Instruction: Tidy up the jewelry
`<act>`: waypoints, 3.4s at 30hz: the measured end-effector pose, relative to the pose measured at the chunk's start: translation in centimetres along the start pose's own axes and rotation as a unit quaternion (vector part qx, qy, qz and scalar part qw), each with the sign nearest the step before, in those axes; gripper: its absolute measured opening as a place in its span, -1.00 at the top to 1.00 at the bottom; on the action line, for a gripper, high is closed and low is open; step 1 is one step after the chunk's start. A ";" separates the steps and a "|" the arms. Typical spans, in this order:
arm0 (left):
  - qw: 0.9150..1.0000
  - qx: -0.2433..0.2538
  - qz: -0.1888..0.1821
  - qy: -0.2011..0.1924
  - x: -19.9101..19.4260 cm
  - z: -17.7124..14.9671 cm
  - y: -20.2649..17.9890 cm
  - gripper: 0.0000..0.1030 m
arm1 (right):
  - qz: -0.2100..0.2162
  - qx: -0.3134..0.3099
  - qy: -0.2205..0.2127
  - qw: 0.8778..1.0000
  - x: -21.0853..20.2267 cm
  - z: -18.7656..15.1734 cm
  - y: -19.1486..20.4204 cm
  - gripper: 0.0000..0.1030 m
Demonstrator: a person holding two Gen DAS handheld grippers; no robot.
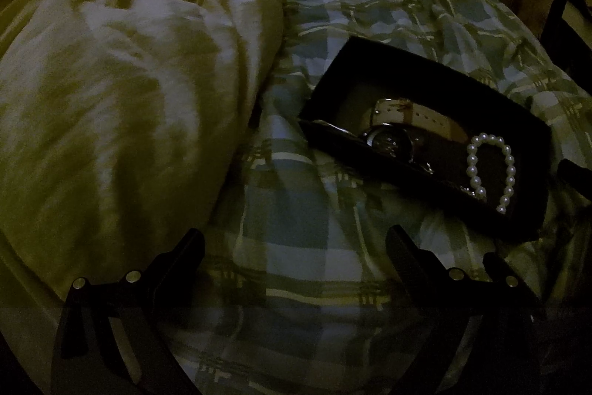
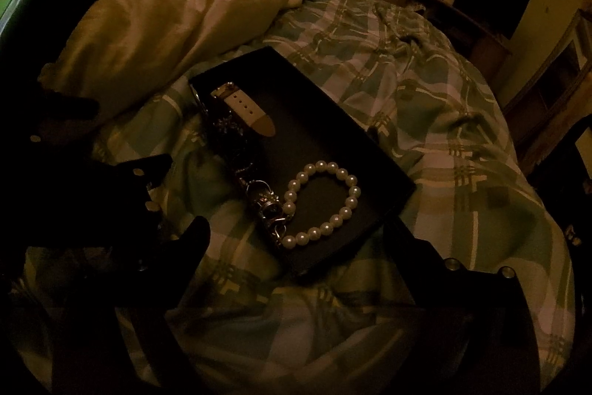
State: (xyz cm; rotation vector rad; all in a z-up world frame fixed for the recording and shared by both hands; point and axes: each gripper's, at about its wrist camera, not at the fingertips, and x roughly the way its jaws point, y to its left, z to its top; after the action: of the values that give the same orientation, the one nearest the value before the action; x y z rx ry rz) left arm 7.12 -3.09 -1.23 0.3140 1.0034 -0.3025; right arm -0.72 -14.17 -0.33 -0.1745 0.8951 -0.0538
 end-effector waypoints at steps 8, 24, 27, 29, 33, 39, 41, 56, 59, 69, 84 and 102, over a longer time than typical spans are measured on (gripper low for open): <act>1.000 -0.002 -0.001 -0.001 0.0 0.1 0.3 -0.86 | 0.000 0.000 0.000 1.000 0.0 -0.2 -0.5 -0.81; 1.000 0.001 -0.001 -0.007 -0.2 0.3 0.1 -0.86 | -0.001 -0.002 0.001 1.000 0.0 0.2 0.4 -0.81; 1.000 0.001 -0.001 -0.006 -0.2 0.2 0.0 -0.86 | -0.002 -0.003 0.002 1.000 0.0 -0.3 -0.4 -0.81; 1.000 0.001 -0.001 -0.005 -0.2 0.2 0.0 -0.86 | -0.001 -0.002 0.001 1.000 0.0 -0.2 -0.3 -0.81; 1.000 0.000 -0.001 -0.005 -0.2 0.2 -0.1 -0.86 | -0.001 -0.003 0.001 1.000 0.0 -0.1 -0.1 -0.81; 1.000 0.001 -0.001 -0.005 -0.2 0.2 0.0 -0.86 | -0.001 -0.003 0.002 1.000 0.1 0.0 0.3 -0.81; 1.000 0.002 -0.001 -0.005 -0.2 0.2 0.0 -0.86 | -0.002 -0.004 0.002 1.000 0.1 -0.1 -0.1 -0.81; 1.000 0.001 -0.001 -0.005 -0.2 0.2 0.0 -0.86 | -0.002 -0.004 0.002 1.000 0.1 -0.1 0.0 -0.81; 1.000 0.002 -0.001 -0.005 -0.2 0.2 0.0 -0.86 | -0.002 -0.005 0.003 1.000 0.1 -0.1 0.0 -0.81; 1.000 0.001 -0.002 -0.006 -0.1 0.2 0.1 -0.86 | -0.002 -0.006 0.003 1.000 0.1 0.0 0.3 -0.81; 0.998 -0.009 -0.057 -0.003 0.0 -0.6 0.1 -0.87 | -0.003 -0.006 0.003 1.000 0.2 -0.2 0.0 -0.81; 1.000 -0.008 -0.013 -0.016 -0.9 -0.7 0.1 -0.87 | -0.006 -0.013 0.007 1.000 0.3 -0.3 -0.1 -0.81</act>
State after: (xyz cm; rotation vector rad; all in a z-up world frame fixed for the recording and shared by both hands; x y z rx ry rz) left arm 6.17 -2.61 -0.84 0.2808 0.9792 -0.3211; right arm -0.79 -14.36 -0.75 -0.2052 0.9095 -0.0551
